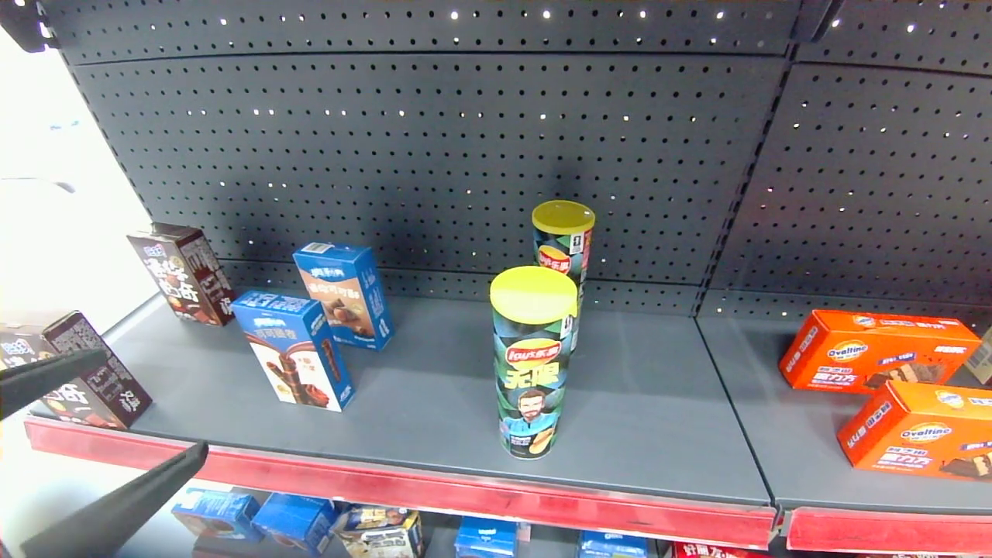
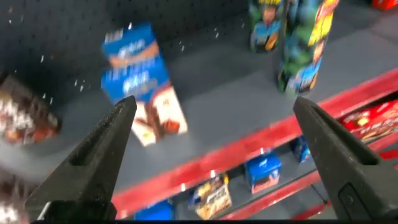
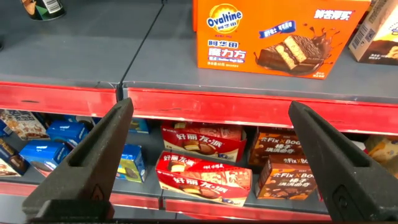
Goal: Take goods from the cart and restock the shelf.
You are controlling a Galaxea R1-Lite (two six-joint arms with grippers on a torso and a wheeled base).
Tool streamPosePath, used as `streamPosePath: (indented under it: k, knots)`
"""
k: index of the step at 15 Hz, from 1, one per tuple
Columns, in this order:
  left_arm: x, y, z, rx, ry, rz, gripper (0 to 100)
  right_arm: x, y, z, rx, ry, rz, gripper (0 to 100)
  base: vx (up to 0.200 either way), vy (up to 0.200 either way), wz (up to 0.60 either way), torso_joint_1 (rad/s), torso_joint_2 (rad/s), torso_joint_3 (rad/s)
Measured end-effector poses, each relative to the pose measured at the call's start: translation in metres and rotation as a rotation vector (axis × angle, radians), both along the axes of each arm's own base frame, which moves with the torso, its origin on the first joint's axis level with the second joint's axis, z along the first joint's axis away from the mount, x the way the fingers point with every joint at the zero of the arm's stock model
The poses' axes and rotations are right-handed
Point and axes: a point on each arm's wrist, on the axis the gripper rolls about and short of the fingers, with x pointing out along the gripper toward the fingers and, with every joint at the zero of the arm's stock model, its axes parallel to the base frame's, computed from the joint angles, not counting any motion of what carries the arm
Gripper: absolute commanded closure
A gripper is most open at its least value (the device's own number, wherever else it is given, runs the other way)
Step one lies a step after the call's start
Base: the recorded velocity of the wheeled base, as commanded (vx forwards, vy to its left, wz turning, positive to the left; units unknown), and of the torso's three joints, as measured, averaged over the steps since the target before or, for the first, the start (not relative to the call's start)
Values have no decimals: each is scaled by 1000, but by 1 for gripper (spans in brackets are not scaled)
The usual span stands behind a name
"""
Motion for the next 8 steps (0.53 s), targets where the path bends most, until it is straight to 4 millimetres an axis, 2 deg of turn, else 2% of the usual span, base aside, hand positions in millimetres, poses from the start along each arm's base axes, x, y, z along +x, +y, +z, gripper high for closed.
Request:
streamPosePath:
  k: [4,8]
  knots:
    - [30,3,25,182,9,54,0,0,0,0,0,0,0,0,0,0,0,0,0,0]
    - [59,-1,30,336,-116,-81,0,0,0,0,0,0,1,0,0,0,0,0,0,0]
